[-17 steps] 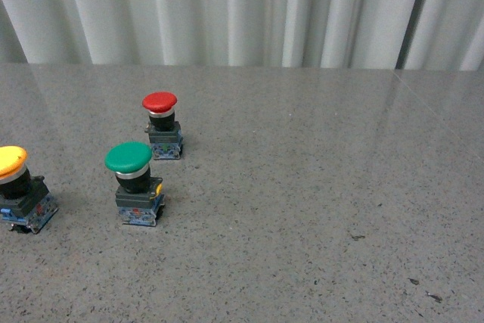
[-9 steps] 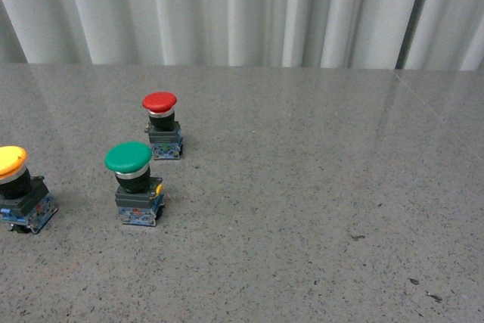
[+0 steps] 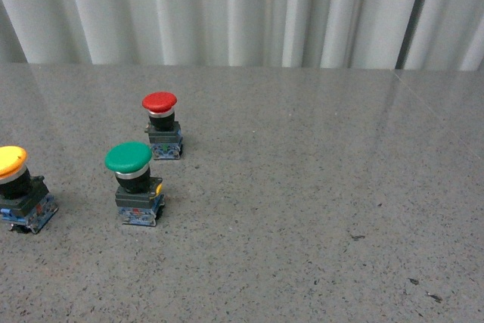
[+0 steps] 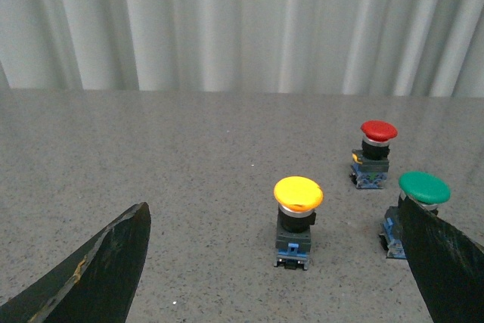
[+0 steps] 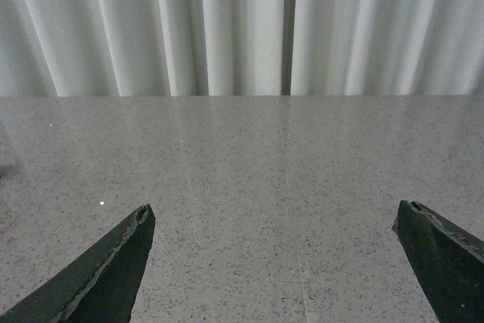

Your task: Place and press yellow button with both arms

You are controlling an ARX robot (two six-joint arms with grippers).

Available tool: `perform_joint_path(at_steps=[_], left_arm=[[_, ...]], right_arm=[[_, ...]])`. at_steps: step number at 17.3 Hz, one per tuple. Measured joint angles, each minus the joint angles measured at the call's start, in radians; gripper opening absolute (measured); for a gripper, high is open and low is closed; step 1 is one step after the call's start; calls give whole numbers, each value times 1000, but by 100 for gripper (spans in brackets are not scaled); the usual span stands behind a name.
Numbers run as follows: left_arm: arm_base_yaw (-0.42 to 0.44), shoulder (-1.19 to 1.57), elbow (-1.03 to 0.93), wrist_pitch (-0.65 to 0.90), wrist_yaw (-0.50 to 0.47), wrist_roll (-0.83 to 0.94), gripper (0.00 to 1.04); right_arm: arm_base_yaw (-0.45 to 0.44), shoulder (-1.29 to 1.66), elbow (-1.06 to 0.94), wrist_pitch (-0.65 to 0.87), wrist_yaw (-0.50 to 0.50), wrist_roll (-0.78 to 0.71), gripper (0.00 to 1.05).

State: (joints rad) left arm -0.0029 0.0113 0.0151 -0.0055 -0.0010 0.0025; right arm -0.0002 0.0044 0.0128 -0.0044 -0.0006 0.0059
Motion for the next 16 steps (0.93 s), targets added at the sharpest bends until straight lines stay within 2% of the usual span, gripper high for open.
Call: perform_joint_path(at_steps=[1,2,3,4,6,8,12,16], left_arm=[[-54,48,38,-121,-129,-3,98],[-101,167,88,-171,-262,-1,98],[-69,266,116,-83,-333,10,98],[-34,336,143,-2,-332,19,98],[23,573,268,230,-243,34,98],[27,809,381,345,-168,40,98],[-13,1175,563,360,-66,49,98],[-76,1334,580,336,-4,50,98]], right_arm=[[0,0,0,-1,0,0,98],[0,0,0,0,0,0,98],[0,0,0,0,0,0,98],[0,0,0,-1,1,0,98],[0,0,0,0,0,0,98],[0,0,0,-1,0,0,98],[0,0,0,-1,0,0,98],[0,0,0,0,0,0,98]])
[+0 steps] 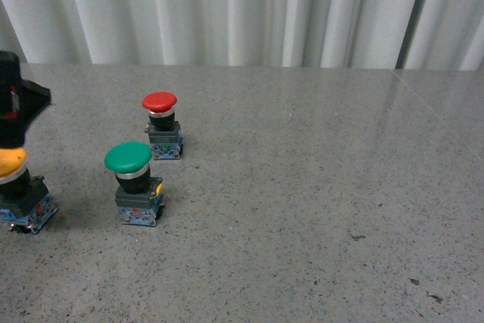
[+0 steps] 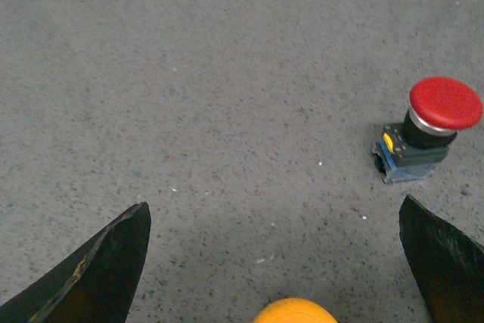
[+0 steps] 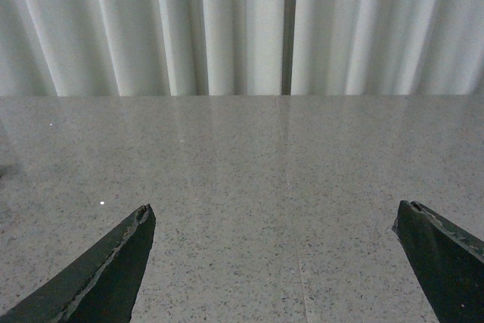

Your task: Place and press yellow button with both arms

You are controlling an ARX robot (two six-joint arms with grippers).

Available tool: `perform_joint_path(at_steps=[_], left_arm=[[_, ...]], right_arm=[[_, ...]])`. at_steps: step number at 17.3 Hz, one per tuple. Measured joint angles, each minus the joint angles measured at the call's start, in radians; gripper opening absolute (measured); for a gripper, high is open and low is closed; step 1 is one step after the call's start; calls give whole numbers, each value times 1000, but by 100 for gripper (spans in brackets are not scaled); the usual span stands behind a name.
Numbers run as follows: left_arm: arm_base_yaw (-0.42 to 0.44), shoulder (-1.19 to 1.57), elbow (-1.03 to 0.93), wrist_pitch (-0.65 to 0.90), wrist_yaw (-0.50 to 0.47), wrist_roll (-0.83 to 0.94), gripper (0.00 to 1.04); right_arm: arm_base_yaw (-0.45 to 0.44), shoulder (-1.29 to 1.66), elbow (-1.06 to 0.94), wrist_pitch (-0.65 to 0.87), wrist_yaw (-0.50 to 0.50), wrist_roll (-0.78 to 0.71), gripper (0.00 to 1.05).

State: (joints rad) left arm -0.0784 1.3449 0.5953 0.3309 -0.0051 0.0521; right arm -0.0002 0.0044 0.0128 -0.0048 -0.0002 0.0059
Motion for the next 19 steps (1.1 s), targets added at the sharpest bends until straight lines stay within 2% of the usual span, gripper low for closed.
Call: perform_joint_path(at_steps=[5,9,12,13,14,15,19], left_arm=[[-54,65,-66,53,-33,10,98],[-56,65,-95,76,-43,43,98],[-56,58,-109,72,-55,63,70],[-65,37,-110,53,-68,79,50],[-72,17,-110,38,-74,86,40],[-84,-9,-110,16,-86,88,36],[-175,-135,-61,-76,-151,90,35]], right_arm=[[0,0,0,0,0,0,98],[0,0,0,0,0,0,98],[0,0,0,0,0,0,98],[0,0,0,0,0,0,98],[0,0,0,0,0,0,98],[0,0,0,0,0,0,98],[0,0,0,0,0,0,98]])
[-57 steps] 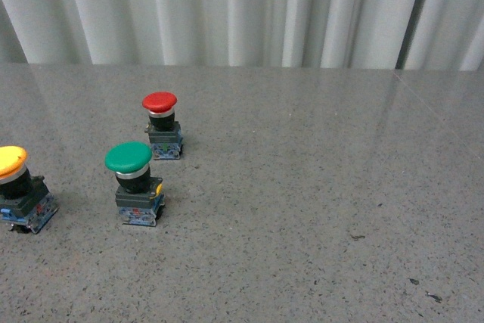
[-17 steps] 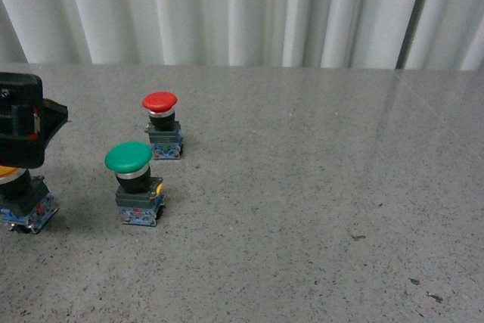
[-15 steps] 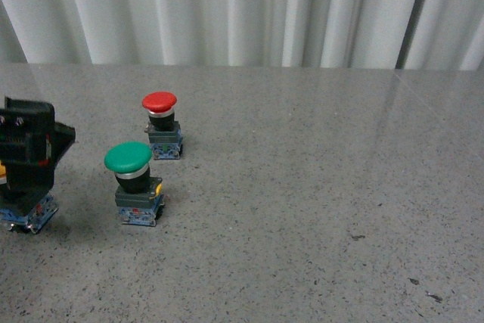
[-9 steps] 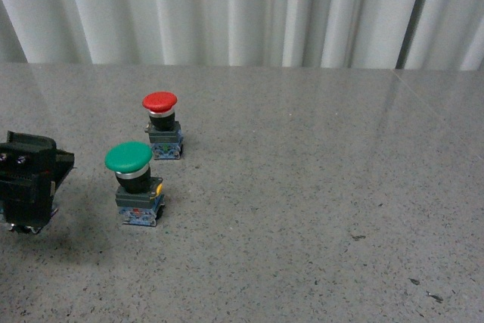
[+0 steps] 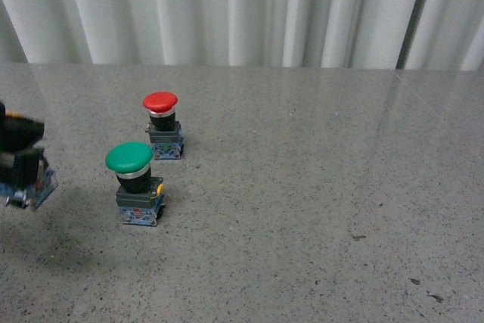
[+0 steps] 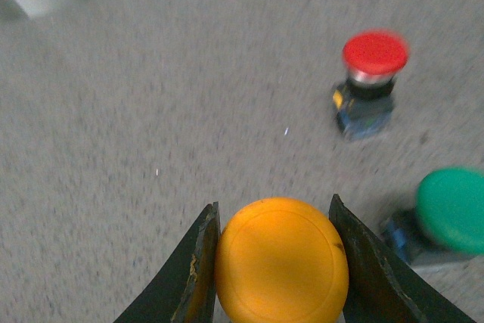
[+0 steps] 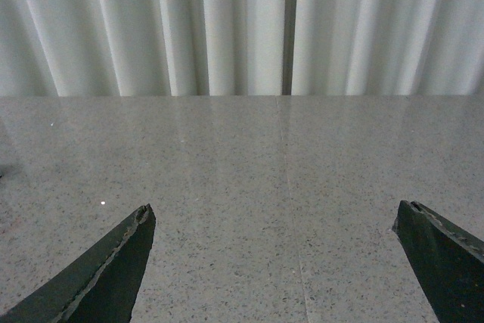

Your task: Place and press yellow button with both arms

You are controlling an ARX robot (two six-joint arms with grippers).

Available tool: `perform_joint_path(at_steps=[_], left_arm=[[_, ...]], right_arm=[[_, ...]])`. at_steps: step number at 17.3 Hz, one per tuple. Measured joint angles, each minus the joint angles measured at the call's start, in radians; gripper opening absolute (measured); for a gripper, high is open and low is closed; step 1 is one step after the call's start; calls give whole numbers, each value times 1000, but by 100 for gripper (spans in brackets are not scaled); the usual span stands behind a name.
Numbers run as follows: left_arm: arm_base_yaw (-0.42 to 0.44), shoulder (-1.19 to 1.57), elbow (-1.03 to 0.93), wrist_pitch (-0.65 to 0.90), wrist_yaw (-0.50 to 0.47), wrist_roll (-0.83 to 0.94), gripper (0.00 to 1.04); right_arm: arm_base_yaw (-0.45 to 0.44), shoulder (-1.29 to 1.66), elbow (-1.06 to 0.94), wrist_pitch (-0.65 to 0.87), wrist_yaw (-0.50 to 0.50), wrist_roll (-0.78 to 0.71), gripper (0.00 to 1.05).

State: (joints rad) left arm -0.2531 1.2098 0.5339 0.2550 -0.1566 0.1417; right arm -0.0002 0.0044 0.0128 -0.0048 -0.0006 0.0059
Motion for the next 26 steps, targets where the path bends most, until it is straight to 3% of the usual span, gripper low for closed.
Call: perform_joint_path(at_steps=[3,7,11,17,26], left_arm=[[-132,-24,196,3,-56,-4,35],[-173,21,274,16,-80,-13,35],[-279,306,458,0,-132,-164,35],[-352,455,457,21,-167,-365,35],[-439,535,411,13,-240,-465,35]], right_arm=[[0,0,0,0,0,0,98],[0,0,0,0,0,0,98],[0,0,0,0,0,0,98],[0,0,0,0,0,0,98],[0,0,0,0,0,0,98]])
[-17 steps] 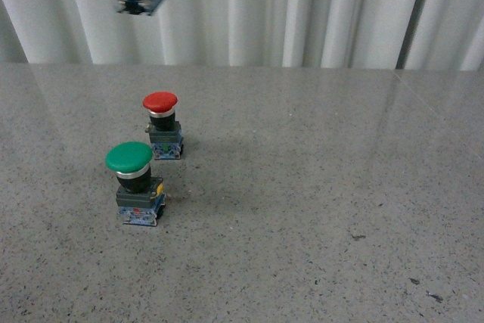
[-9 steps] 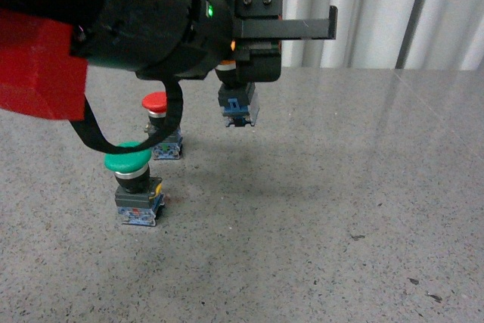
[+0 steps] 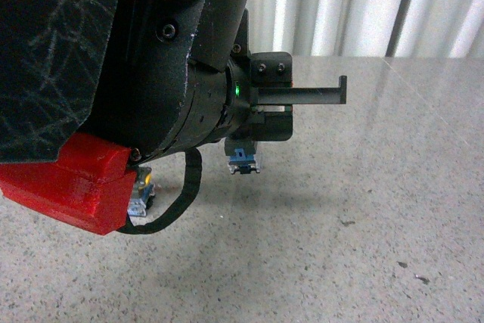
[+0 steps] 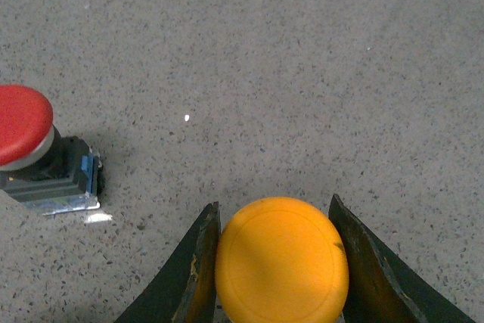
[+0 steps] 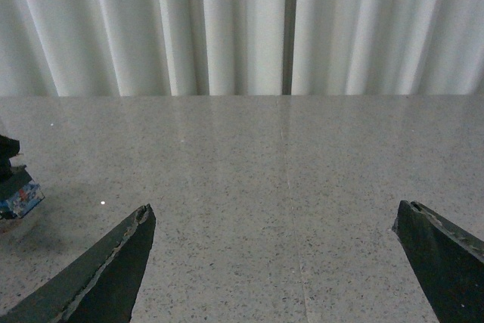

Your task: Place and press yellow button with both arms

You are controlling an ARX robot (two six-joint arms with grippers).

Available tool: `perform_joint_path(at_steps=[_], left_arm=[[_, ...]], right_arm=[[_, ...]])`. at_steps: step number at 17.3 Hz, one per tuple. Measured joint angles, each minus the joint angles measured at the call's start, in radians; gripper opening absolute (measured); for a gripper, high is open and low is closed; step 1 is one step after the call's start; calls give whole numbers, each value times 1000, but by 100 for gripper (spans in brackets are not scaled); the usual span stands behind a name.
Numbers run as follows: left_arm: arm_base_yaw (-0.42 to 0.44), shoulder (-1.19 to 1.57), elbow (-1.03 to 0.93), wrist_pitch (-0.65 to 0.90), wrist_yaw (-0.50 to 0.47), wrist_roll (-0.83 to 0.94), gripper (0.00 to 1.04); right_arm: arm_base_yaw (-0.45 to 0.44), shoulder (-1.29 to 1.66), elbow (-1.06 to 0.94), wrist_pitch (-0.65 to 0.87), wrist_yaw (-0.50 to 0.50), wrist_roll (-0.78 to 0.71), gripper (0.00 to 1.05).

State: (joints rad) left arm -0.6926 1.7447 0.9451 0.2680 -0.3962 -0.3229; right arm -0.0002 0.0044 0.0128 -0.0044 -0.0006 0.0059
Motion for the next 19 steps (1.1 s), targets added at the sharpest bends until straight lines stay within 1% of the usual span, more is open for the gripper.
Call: perform_joint_path(at_steps=[3,4,6,7,8,12,13,14,15,16,17,18,19], left_arm=[[-8,19,0,-17,-6,-18,35],[-9,22,-3,-19,-5,-27,38],[-9,22,-3,-17,-5,-35,54],[-9,22,-3,-16,-4,-36,65],[-9,22,-3,-16,-3,-36,72],[-6,4,-5,-4,-3,-28,97],[0,-13,-10,8,-8,-13,100],[9,-39,-19,21,-16,6,97],[56,-122,-43,51,-23,84,98],[179,-278,-87,79,-37,252,98],[298,-516,-194,139,-43,464,98],[363,-795,-337,82,-22,598,98],[467,-1080,-556,21,164,401,63]], right_arm=[[0,0,0,0,0,0,98],[0,0,0,0,0,0,98],[0,0,0,0,0,0,98],[0,0,0,0,0,0,98],[0,0,0,0,0,0,98],[0,0,0,0,0,0,98],[0,0,0,0,0,0,98],[0,0,0,0,0,0,98],[0,0,0,0,0,0,98],[0,0,0,-1,0,0,98],[0,0,0,0,0,0,98],[0,0,0,0,0,0,98],[0,0,0,0,0,0,98]])
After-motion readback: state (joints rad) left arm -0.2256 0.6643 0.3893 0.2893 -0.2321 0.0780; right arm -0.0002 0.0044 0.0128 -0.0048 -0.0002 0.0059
